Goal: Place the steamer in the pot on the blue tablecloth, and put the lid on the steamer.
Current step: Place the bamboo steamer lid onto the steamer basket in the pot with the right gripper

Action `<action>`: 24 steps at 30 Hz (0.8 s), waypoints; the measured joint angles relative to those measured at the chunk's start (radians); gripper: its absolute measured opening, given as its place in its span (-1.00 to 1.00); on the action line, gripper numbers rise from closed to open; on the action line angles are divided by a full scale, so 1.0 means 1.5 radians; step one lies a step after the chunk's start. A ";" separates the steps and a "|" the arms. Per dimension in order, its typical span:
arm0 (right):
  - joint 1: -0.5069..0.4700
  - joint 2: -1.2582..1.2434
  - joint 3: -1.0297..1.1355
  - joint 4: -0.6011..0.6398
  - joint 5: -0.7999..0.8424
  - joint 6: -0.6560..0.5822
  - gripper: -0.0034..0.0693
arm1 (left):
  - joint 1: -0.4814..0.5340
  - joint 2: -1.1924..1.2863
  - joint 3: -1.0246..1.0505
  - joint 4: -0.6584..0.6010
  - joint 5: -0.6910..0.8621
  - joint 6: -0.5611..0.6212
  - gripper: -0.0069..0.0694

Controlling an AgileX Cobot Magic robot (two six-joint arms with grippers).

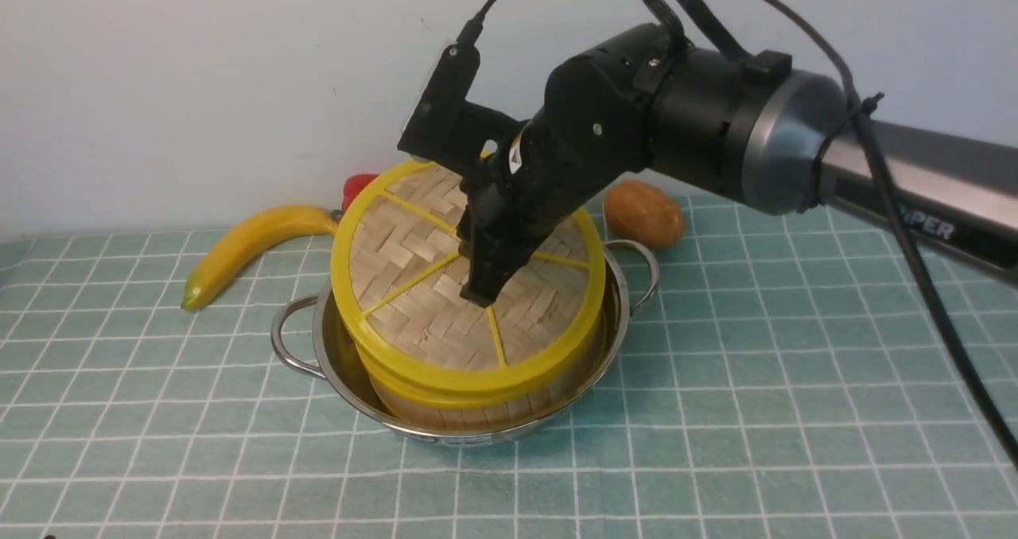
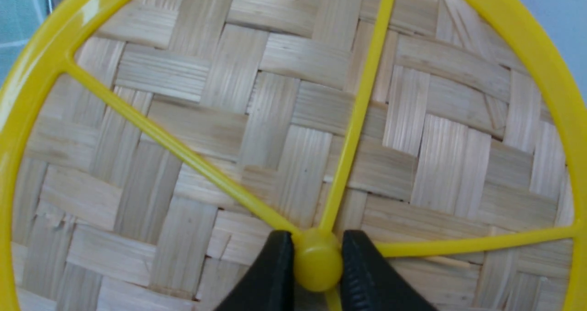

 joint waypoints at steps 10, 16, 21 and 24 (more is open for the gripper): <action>0.000 0.011 0.000 0.000 -0.014 0.000 -0.50 | 0.000 0.000 0.000 0.000 0.000 0.000 -0.18; 0.000 0.039 -0.001 0.000 -0.042 -0.001 -0.51 | 0.000 0.000 0.000 0.000 0.000 0.000 -0.18; 0.000 0.069 -0.005 -0.010 -0.067 -0.005 -0.51 | 0.000 0.000 0.000 0.000 0.000 0.000 -0.18; 0.000 0.071 -0.006 -0.012 -0.070 -0.005 -0.51 | 0.000 0.000 0.000 0.000 0.000 0.000 -0.18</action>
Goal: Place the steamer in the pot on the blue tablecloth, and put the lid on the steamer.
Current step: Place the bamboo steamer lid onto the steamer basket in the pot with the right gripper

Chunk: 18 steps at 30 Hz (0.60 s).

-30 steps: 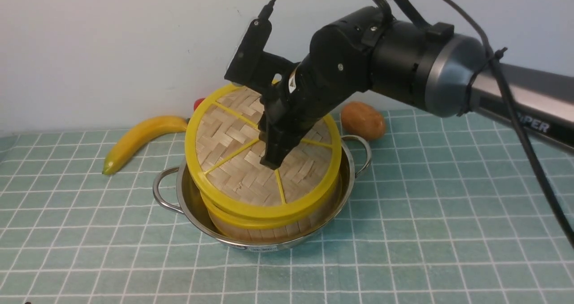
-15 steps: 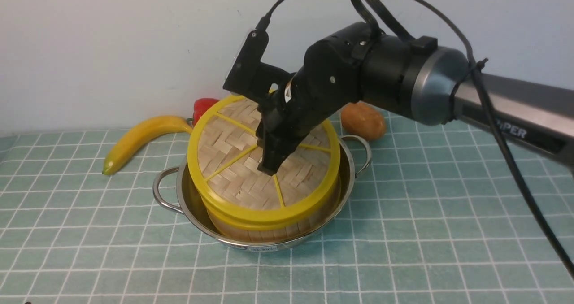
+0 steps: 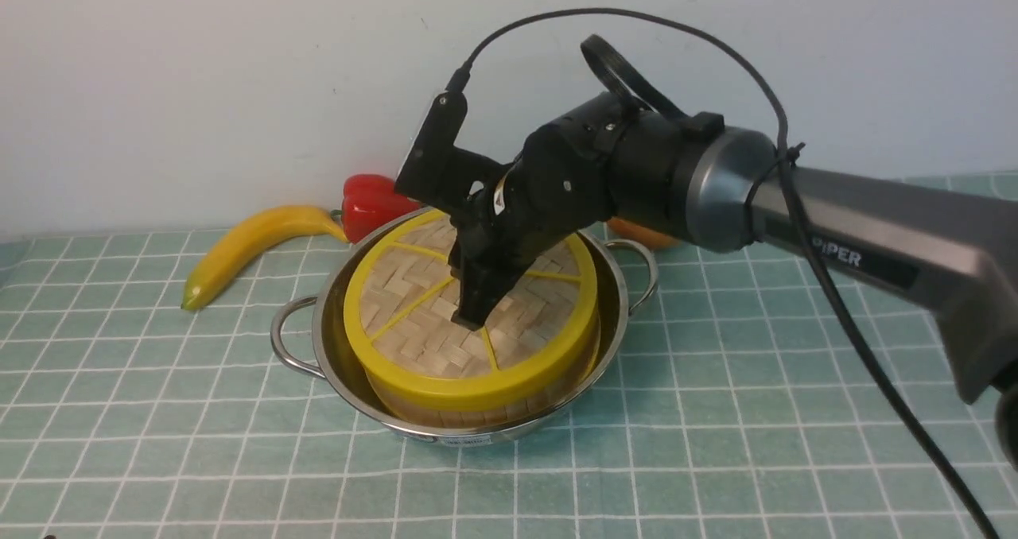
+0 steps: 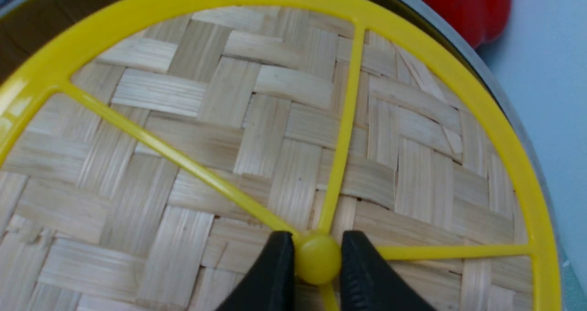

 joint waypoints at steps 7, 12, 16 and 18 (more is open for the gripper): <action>0.000 0.000 0.000 -0.007 -0.033 0.027 0.14 | 0.000 0.000 0.000 0.000 0.000 0.000 -0.18; 0.000 -0.024 0.001 -0.050 -0.021 0.075 0.80 | 0.000 0.000 0.000 0.000 0.000 0.000 -0.18; 0.000 -0.095 0.001 -0.092 -0.022 0.132 0.86 | 0.000 0.000 0.000 0.000 0.000 0.000 -0.18; 0.000 -0.116 0.001 -0.098 -0.029 0.147 0.81 | 0.000 0.000 0.000 0.000 0.000 0.000 -0.18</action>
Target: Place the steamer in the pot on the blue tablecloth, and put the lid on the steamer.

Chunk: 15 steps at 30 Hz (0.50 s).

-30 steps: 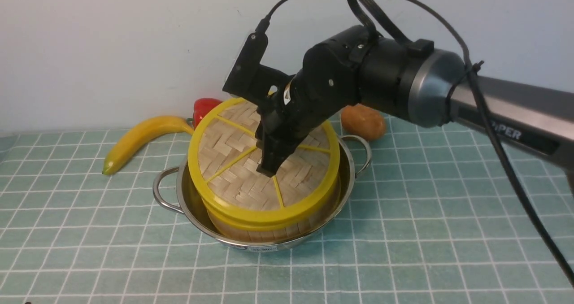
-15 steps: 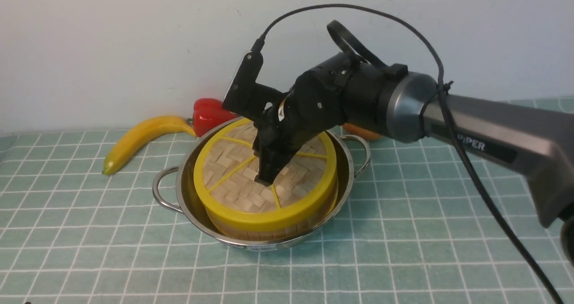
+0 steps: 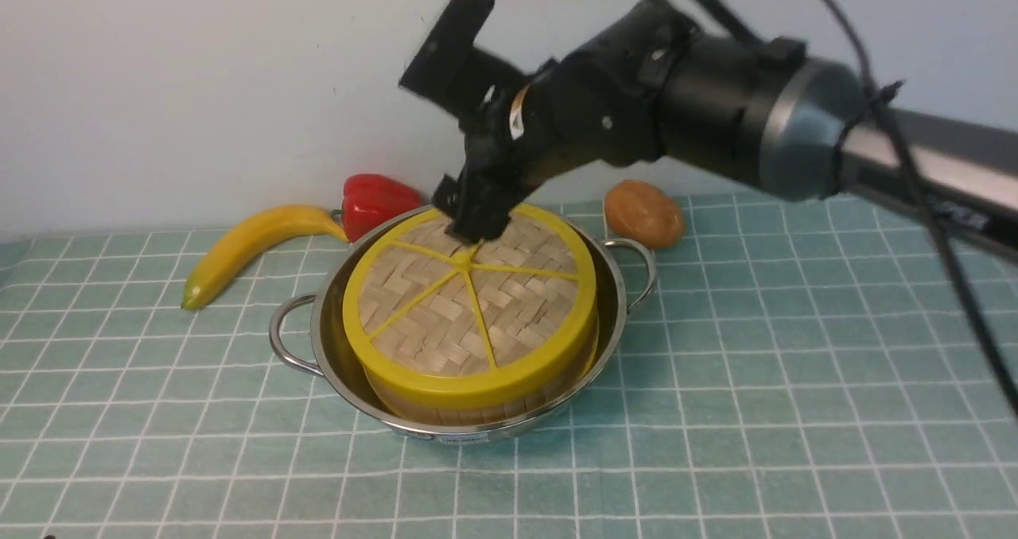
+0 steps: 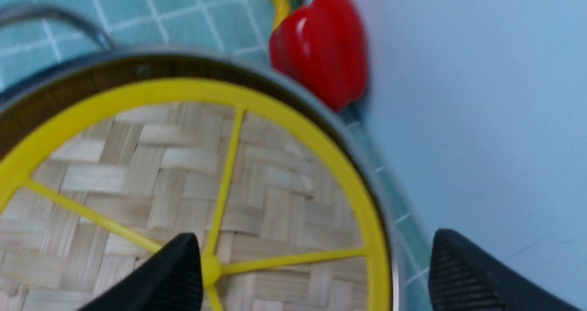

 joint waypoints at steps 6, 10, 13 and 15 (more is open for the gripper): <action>0.000 -0.125 0.000 -0.042 0.029 0.086 0.05 | 0.000 0.000 0.000 0.000 0.000 0.000 -0.18; 0.000 -0.196 0.000 -0.108 0.100 0.159 -0.83 | 0.000 0.000 0.000 0.000 0.000 0.000 -0.18; 0.000 -0.234 0.000 -0.151 0.135 0.208 -0.94 | 0.000 0.000 0.000 0.000 0.000 0.000 -0.18; 0.000 -0.257 0.000 -0.165 0.173 0.247 -0.94 | 0.000 0.000 0.000 0.000 0.000 0.000 -0.18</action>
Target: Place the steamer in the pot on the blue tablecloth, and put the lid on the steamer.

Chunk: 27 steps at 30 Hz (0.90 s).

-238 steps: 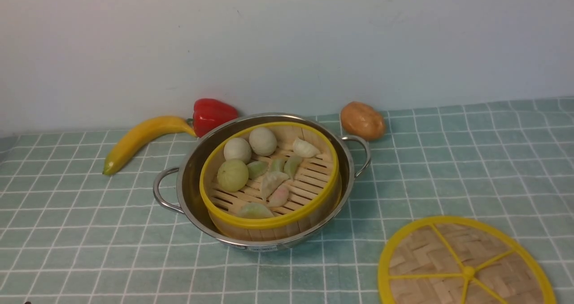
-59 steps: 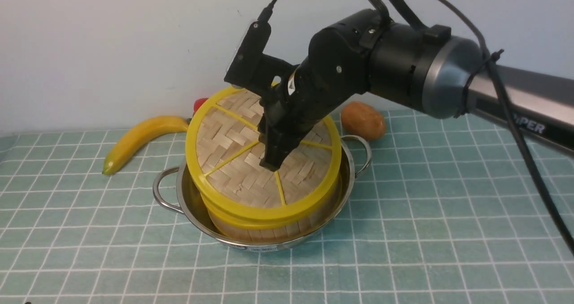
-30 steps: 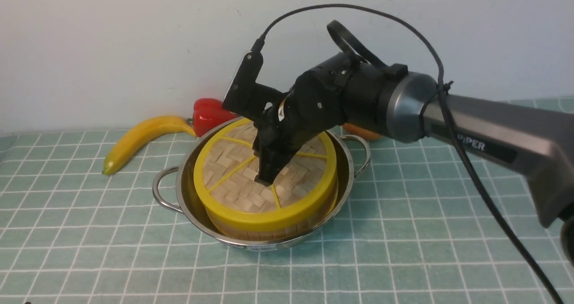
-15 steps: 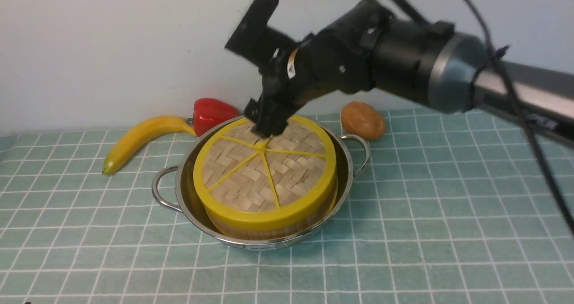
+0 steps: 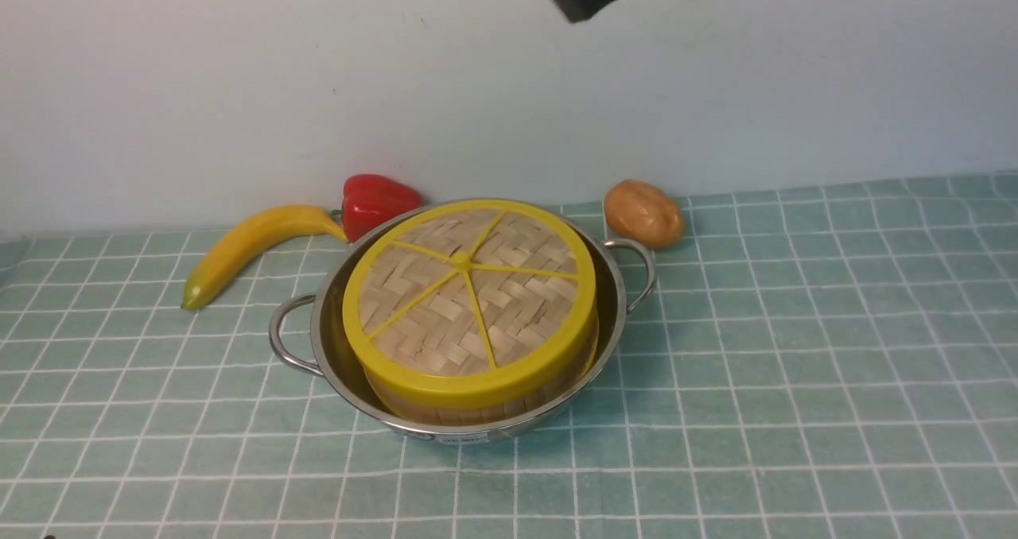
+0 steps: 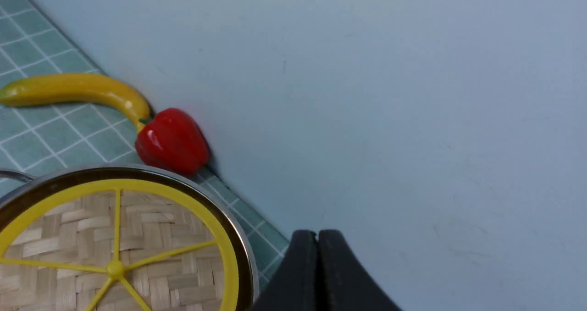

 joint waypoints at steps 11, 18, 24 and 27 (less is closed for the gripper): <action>0.000 -0.026 0.000 -0.005 0.038 0.068 -0.92 | 0.000 0.000 0.000 0.000 0.000 0.000 -0.18; -0.030 -0.105 0.115 -0.033 0.028 0.080 -0.87 | 0.000 -0.001 0.000 0.000 0.000 0.000 -0.18; -0.140 -0.390 0.441 -0.023 -0.135 0.153 -0.79 | 0.000 -0.001 0.000 0.000 0.000 0.000 -0.18; -0.217 -0.526 0.573 -0.026 -0.201 0.187 -0.76 | 0.000 -0.001 0.000 0.000 0.000 0.000 -0.18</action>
